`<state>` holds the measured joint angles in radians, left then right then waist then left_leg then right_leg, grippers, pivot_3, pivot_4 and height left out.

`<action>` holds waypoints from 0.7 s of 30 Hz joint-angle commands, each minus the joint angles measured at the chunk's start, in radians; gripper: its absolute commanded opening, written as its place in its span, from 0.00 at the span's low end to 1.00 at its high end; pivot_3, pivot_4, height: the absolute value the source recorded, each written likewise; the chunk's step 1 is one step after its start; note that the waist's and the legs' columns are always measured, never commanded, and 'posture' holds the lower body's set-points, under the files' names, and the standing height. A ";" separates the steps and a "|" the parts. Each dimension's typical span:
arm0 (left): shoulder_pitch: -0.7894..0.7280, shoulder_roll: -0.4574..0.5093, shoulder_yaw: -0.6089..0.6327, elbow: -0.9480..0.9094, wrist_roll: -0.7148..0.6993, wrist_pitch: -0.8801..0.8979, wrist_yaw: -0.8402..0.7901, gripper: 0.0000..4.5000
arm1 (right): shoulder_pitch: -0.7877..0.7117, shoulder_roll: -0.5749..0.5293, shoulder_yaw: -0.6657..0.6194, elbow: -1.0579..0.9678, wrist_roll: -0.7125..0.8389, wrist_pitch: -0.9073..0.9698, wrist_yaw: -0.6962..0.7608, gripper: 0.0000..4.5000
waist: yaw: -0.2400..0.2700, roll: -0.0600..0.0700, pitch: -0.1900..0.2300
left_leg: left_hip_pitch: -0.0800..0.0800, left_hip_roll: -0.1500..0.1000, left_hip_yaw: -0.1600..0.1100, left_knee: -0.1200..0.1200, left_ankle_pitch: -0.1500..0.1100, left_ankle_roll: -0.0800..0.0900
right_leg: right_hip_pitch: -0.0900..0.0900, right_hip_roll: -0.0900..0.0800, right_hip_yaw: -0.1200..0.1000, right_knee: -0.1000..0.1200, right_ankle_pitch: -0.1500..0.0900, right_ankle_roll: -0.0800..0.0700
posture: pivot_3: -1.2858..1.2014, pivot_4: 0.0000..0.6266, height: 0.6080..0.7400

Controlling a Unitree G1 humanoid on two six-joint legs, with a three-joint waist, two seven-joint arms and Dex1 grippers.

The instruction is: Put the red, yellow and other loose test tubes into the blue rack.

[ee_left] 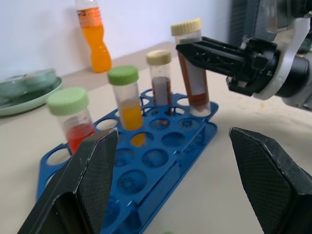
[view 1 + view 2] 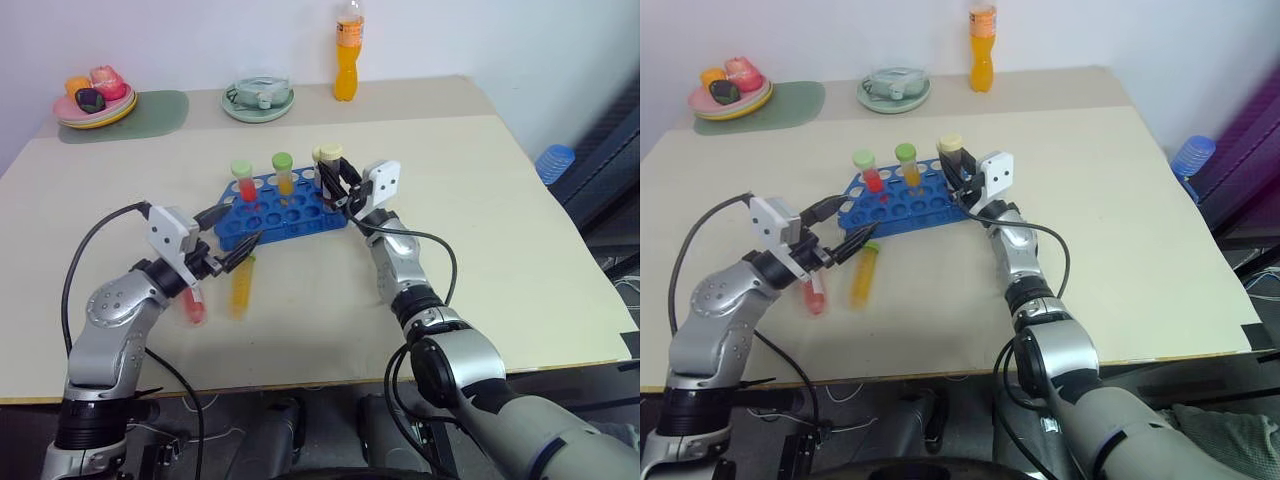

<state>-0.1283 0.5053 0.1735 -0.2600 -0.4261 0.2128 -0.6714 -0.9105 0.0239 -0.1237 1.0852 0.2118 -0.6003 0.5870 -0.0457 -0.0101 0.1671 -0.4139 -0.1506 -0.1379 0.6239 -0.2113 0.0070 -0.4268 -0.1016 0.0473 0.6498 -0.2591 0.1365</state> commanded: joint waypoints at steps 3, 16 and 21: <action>0.025 0.013 0.038 -0.036 -0.014 -0.022 -0.005 0.83 | -0.044 0.019 -0.029 0.027 0.020 -0.030 0.035 0.18 | -0.001 0.000 0.000 | 0.000 0.000 0.000 -0.001 0.000 0.000 | 0.000 0.000 0.000 0.000 0.000 0.000 | 0.52 0.24 1.00; 0.077 -0.001 0.062 0.091 0.000 -0.162 -0.065 0.83 | -0.042 0.008 -0.009 0.030 -0.052 -0.099 0.017 0.98 | -0.001 0.000 0.000 | 0.004 0.002 0.000 -0.007 0.001 -0.001 | 0.000 0.002 0.001 -0.001 0.001 -0.003 | 0.52 0.24 1.00; 0.057 -0.012 0.051 0.159 -0.001 -0.208 -0.094 0.83 | -0.017 -0.014 0.017 -0.078 -0.065 -0.109 0.030 0.98 | 0.000 0.000 0.000 | 0.004 0.003 0.000 -0.008 0.001 -0.001 | 0.000 0.003 0.001 -0.001 0.001 -0.003 | 0.52 0.24 1.00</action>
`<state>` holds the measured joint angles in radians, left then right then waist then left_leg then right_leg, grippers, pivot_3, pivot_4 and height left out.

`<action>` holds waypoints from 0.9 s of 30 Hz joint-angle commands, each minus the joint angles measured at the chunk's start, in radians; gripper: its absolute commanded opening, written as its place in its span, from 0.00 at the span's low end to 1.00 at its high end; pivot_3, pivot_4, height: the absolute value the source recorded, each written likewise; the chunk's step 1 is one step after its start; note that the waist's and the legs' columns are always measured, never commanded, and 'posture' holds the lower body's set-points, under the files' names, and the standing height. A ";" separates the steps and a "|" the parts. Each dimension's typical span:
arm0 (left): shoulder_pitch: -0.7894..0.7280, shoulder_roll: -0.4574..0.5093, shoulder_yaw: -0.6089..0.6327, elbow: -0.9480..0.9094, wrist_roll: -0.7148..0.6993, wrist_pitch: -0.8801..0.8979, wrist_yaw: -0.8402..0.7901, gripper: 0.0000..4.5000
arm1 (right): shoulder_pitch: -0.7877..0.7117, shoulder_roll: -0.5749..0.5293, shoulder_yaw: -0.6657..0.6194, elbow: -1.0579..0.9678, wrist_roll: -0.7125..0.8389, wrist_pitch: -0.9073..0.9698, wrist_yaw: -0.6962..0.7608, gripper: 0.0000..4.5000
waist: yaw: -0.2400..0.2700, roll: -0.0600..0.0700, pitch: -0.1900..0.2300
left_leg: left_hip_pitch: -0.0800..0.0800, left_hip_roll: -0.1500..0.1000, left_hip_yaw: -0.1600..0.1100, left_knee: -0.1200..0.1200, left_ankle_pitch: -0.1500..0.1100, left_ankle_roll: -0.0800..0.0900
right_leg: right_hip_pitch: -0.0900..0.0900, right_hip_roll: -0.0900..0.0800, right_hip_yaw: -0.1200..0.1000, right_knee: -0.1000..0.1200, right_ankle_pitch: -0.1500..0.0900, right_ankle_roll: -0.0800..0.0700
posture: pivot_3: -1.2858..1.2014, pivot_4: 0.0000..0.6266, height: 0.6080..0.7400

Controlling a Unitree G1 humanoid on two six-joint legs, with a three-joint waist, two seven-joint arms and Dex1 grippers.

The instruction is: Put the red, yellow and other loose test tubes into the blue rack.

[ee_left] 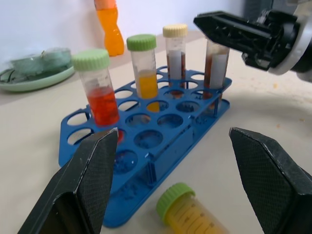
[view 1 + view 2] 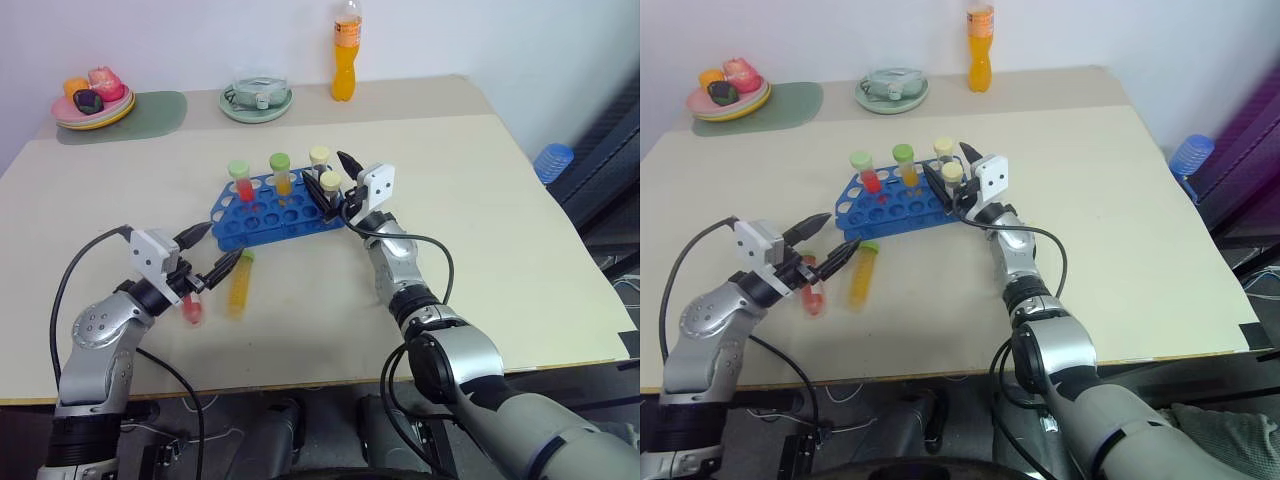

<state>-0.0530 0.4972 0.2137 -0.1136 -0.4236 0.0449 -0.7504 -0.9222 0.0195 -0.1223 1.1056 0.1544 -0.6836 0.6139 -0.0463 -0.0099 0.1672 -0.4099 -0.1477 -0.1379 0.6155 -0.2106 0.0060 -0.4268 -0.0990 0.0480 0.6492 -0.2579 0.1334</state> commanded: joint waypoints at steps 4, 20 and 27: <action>-0.058 -0.017 -0.012 0.043 -0.003 -0.044 -0.025 0.83 | 0.070 -0.034 0.048 -0.308 0.009 0.031 0.029 0.98 | 0.002 0.000 0.000 | 0.000 0.000 0.000 0.000 0.000 0.000 | 0.000 0.000 0.000 0.000 0.000 0.000 | 0.52 0.24 1.00; -0.089 0.032 0.047 -0.072 -0.217 0.273 -0.012 0.83 | 0.399 -0.261 0.110 -1.096 0.055 0.607 -0.005 0.98 | 0.005 0.000 0.000 | 0.000 0.001 0.000 -0.001 0.000 0.000 | 0.001 0.001 0.000 0.000 0.000 -0.001 | 0.52 0.24 1.00; -0.044 0.095 0.126 -0.205 -0.362 0.530 0.122 0.83 | 0.514 -0.412 0.073 -1.326 0.167 0.866 0.043 0.98 | 0.007 0.000 0.000 | 0.000 0.002 0.000 -0.001 0.000 0.000 | 0.002 0.000 0.000 -0.001 0.000 -0.002 | 0.52 0.24 1.00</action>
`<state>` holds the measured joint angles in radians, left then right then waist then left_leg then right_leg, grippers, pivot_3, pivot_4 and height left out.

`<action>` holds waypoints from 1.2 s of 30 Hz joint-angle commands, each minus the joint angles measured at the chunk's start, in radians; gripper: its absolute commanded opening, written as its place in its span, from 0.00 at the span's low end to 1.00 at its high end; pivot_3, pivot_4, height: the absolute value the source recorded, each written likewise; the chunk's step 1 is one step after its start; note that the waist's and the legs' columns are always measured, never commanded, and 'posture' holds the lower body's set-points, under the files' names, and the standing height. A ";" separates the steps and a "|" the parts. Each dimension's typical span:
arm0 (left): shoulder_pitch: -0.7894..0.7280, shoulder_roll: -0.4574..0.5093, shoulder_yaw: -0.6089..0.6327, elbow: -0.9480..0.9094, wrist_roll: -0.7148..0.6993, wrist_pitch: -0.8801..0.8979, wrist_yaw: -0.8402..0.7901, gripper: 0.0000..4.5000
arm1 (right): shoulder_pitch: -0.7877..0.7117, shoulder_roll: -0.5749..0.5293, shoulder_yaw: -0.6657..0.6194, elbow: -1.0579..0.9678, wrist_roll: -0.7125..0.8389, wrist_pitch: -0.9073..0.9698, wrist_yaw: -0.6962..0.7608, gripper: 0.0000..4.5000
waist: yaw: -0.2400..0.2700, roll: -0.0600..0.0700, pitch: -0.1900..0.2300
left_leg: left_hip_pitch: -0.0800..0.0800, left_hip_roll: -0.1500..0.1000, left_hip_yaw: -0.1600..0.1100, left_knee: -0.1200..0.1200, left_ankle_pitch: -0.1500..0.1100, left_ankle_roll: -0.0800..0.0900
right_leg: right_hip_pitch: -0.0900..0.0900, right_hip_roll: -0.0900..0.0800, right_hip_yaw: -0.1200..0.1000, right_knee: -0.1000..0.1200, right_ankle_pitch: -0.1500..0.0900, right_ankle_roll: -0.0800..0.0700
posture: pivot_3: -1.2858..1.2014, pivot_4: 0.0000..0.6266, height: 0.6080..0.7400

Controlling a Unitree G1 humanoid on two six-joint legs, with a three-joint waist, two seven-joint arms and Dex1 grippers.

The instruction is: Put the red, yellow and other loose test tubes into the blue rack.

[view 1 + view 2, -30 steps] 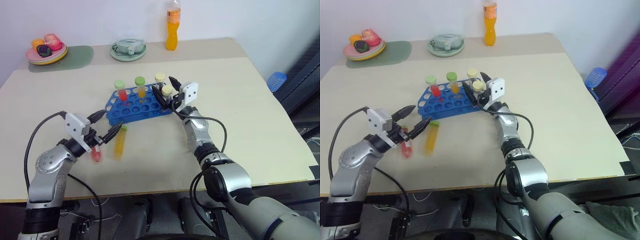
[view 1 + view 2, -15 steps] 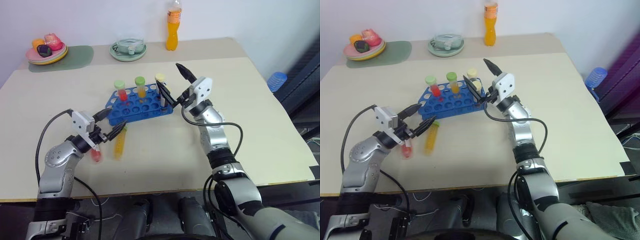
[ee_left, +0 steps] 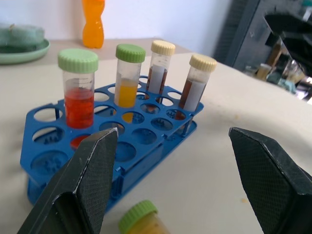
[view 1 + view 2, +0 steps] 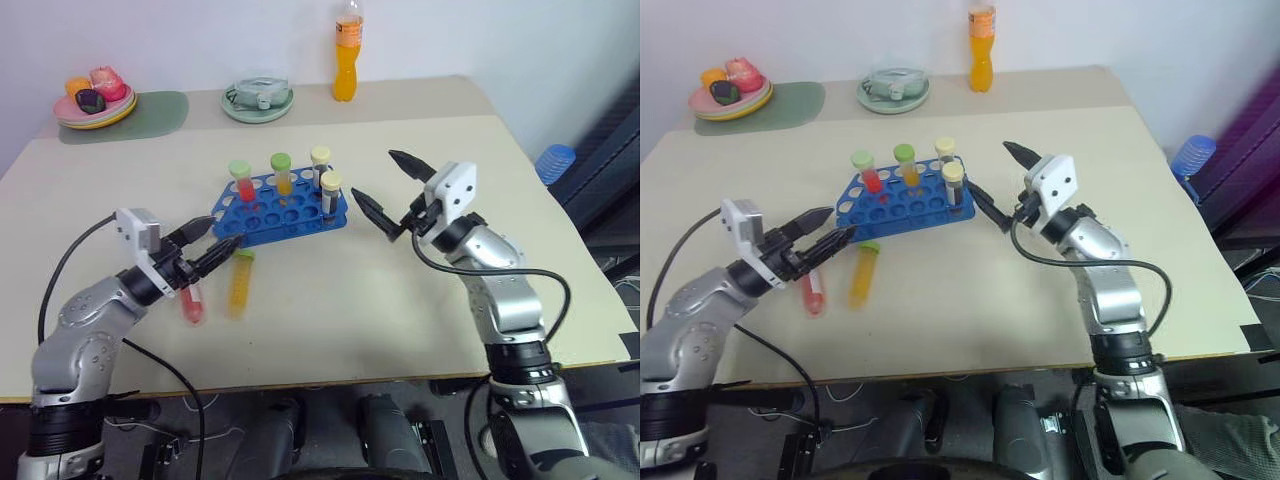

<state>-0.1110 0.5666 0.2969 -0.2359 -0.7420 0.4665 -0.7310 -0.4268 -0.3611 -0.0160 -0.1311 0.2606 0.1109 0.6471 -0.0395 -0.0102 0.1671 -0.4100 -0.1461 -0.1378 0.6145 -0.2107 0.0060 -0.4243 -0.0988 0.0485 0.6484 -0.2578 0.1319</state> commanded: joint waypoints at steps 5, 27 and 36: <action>0.001 0.112 0.106 -0.232 -0.130 0.433 0.373 0.83 | 0.083 -0.109 -0.093 -0.179 0.143 0.191 0.022 0.98 | 0.007 -0.001 0.000 | 0.000 0.000 0.000 0.000 0.000 0.000 | 0.000 -0.002 0.000 -0.001 0.000 0.000 | 0.52 0.24 1.00; -0.700 0.291 -0.386 0.381 -1.062 1.078 1.349 0.83 | 0.248 -0.424 -0.175 -0.313 0.287 0.363 0.269 0.98 | 0.030 -0.005 0.002 | 0.000 0.001 0.001 0.001 -0.001 0.000 | 0.001 -0.001 0.000 -0.001 0.000 0.000 | 0.52 0.24 1.00; -0.787 0.264 -0.570 0.504 -1.230 0.947 1.623 0.83 | 0.262 -0.422 -0.186 -0.396 0.313 0.438 0.203 0.98 | 0.041 -0.006 0.002 | -0.001 0.001 0.001 0.002 -0.001 -0.001 | 0.001 -0.003 0.002 -0.001 0.000 0.000 | 0.52 0.24 1.00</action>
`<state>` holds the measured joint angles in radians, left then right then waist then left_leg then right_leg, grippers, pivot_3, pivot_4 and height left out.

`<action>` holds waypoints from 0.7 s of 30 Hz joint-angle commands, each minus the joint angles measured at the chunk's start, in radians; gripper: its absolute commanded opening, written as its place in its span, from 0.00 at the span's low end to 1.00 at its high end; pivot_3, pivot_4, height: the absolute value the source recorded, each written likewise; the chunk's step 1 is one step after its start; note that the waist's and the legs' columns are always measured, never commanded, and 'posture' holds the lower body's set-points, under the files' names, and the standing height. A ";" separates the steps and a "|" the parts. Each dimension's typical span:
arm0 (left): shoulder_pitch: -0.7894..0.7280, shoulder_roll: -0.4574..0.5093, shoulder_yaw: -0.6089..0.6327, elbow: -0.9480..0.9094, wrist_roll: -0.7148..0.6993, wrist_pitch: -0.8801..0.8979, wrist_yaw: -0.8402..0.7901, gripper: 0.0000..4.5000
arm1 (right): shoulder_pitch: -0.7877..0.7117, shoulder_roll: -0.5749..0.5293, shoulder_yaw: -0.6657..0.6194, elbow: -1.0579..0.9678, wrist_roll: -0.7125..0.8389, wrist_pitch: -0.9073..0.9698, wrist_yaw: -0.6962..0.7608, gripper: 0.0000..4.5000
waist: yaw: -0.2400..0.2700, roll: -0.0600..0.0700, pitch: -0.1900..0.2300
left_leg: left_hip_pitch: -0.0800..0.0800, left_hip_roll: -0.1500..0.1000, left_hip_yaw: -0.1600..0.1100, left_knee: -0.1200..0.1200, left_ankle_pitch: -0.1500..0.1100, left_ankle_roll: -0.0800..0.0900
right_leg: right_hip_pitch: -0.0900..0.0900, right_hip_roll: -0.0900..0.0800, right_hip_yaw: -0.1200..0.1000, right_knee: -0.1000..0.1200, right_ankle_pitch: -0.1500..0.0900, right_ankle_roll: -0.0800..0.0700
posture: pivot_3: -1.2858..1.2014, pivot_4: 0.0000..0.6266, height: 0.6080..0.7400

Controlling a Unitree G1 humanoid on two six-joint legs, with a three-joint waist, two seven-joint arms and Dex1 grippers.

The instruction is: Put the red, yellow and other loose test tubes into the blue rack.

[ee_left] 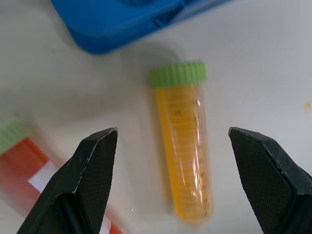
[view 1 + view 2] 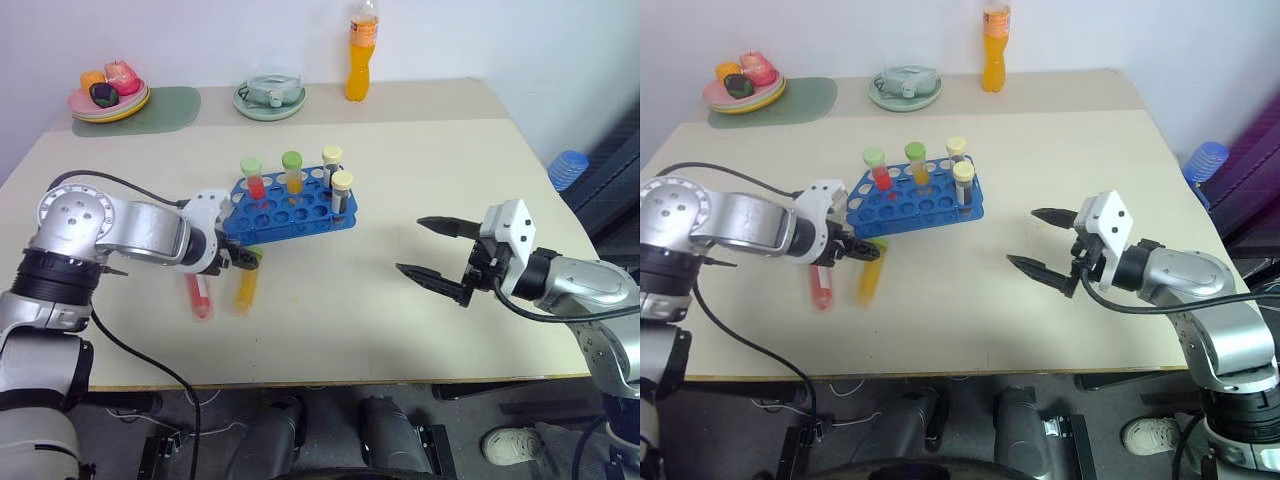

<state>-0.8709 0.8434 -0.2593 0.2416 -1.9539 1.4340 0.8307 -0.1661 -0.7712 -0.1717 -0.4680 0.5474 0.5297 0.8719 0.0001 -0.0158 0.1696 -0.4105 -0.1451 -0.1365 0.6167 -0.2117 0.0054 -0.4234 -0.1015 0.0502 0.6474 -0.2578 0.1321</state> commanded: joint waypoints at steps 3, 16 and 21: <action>-0.046 -0.049 -0.022 0.076 -0.018 -0.017 0.116 0.83 | 0.023 -0.015 -0.046 -0.087 0.039 0.040 -0.038 0.98 | 0.011 0.000 0.000 | 0.000 0.000 0.000 0.000 0.000 0.000 | 0.000 0.000 0.000 0.000 0.000 0.000 | 0.52 0.24 1.00; -0.059 -0.127 -0.015 0.145 -0.018 0.003 0.229 0.83 | 0.202 -0.060 -0.119 -0.172 0.069 0.018 0.030 0.98 | 0.013 -0.001 0.000 | -0.001 0.000 0.001 0.001 0.002 -0.004 | -0.001 0.000 0.000 0.000 0.000 0.000 | 0.52 0.24 1.00; -0.041 -0.142 -0.001 0.113 -0.018 -0.012 0.260 0.64 | 0.227 -0.058 -0.119 -0.177 0.063 -0.027 0.056 1.00 | 0.013 -0.001 0.000 | -0.001 0.000 0.001 0.002 0.002 -0.004 | -0.001 0.000 0.000 0.000 0.000 0.000 | 0.52 0.24 1.00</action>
<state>-0.9104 0.7009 -0.2886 0.3808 -1.9640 1.4288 1.0777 0.0674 -0.8225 -0.2628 -0.6082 0.5960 0.5346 0.9173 0.0128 -0.0170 0.1695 -0.4120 -0.1454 -0.1353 0.6193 -0.2094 0.0016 -0.4240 -0.1019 0.0503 0.6475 -0.2578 0.1321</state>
